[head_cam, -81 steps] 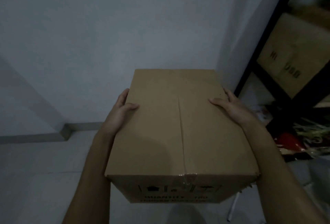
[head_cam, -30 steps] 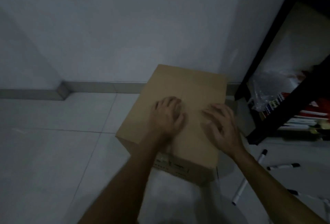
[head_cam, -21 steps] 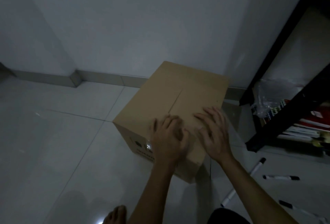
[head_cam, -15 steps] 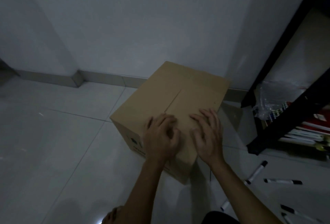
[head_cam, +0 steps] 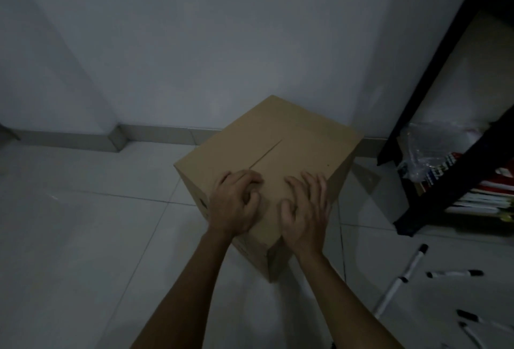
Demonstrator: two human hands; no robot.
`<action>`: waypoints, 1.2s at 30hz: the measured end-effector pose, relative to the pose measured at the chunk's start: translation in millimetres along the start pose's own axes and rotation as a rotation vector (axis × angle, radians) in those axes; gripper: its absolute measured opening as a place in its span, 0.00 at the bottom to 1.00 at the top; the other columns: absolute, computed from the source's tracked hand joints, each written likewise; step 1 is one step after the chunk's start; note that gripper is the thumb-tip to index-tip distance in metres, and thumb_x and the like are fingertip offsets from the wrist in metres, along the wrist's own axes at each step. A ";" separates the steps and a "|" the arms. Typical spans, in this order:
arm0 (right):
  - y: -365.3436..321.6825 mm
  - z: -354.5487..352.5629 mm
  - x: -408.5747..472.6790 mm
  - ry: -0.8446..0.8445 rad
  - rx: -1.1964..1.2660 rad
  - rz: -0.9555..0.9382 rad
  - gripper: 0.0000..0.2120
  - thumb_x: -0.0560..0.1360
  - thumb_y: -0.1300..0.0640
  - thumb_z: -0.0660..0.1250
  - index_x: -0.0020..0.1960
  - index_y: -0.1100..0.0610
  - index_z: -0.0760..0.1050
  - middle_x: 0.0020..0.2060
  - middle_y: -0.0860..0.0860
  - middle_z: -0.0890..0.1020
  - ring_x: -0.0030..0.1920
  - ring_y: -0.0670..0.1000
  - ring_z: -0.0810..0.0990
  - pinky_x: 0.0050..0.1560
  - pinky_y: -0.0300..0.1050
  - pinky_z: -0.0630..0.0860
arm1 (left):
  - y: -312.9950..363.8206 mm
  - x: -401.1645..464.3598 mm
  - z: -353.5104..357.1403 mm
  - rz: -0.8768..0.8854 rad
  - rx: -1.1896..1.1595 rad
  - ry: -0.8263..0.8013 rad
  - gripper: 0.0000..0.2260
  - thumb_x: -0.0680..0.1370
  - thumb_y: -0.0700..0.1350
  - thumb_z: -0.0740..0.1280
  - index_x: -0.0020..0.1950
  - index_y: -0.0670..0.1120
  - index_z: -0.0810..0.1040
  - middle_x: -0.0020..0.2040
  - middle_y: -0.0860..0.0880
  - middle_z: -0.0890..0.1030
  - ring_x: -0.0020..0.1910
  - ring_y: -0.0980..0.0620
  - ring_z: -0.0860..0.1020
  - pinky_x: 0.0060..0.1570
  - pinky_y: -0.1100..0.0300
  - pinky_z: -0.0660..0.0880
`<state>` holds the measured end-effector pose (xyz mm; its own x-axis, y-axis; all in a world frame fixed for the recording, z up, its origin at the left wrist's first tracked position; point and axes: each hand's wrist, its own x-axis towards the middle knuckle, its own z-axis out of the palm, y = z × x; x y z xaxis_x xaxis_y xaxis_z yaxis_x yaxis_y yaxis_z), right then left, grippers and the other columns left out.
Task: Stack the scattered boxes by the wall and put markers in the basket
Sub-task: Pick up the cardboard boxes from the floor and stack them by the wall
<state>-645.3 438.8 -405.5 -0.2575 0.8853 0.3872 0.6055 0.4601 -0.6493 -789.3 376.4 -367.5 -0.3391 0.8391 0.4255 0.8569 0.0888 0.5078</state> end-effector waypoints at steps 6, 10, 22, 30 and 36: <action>-27.5 23.0 -1.7 0.083 -0.027 0.047 0.23 0.70 0.50 0.58 0.63 0.50 0.77 0.69 0.51 0.72 0.76 0.56 0.61 0.66 0.55 0.67 | -34.4 16.0 -12.3 0.062 -0.064 -0.016 0.14 0.72 0.49 0.59 0.52 0.49 0.81 0.54 0.57 0.82 0.55 0.54 0.79 0.65 0.48 0.68; -43.0 41.2 -2.3 0.134 -0.051 0.103 0.24 0.71 0.50 0.56 0.64 0.50 0.77 0.69 0.52 0.72 0.76 0.56 0.60 0.67 0.56 0.66 | -53.7 26.8 -21.2 0.103 -0.083 -0.068 0.15 0.72 0.50 0.59 0.52 0.50 0.81 0.54 0.57 0.82 0.56 0.56 0.79 0.67 0.51 0.66; -68.0 57.9 -4.0 0.015 -0.195 0.188 0.20 0.77 0.52 0.61 0.69 0.45 0.71 0.73 0.49 0.66 0.77 0.53 0.53 0.71 0.60 0.60 | -93.7 44.8 -36.8 0.225 -0.132 -0.142 0.14 0.69 0.52 0.62 0.51 0.52 0.81 0.54 0.58 0.82 0.55 0.56 0.79 0.65 0.49 0.67; -53.8 45.5 -13.5 -0.001 -0.312 0.068 0.24 0.81 0.42 0.48 0.74 0.44 0.67 0.76 0.49 0.64 0.78 0.53 0.55 0.75 0.59 0.53 | -61.1 -1.7 -29.8 0.117 -0.171 -0.021 0.11 0.69 0.52 0.64 0.48 0.52 0.81 0.50 0.56 0.82 0.60 0.52 0.76 0.68 0.46 0.61; -55.6 57.2 -12.7 0.104 -0.284 0.002 0.23 0.81 0.45 0.49 0.70 0.48 0.73 0.72 0.53 0.70 0.75 0.57 0.62 0.74 0.62 0.56 | -39.9 -30.0 -11.3 -0.055 -0.194 0.132 0.12 0.76 0.50 0.62 0.48 0.49 0.83 0.54 0.53 0.82 0.65 0.46 0.73 0.71 0.40 0.58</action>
<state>-718.7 405.8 -411.8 -0.1867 0.8677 0.4606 0.7963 0.4083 -0.4463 -817.7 341.5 -392.0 -0.4422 0.7570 0.4809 0.7492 0.0170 0.6622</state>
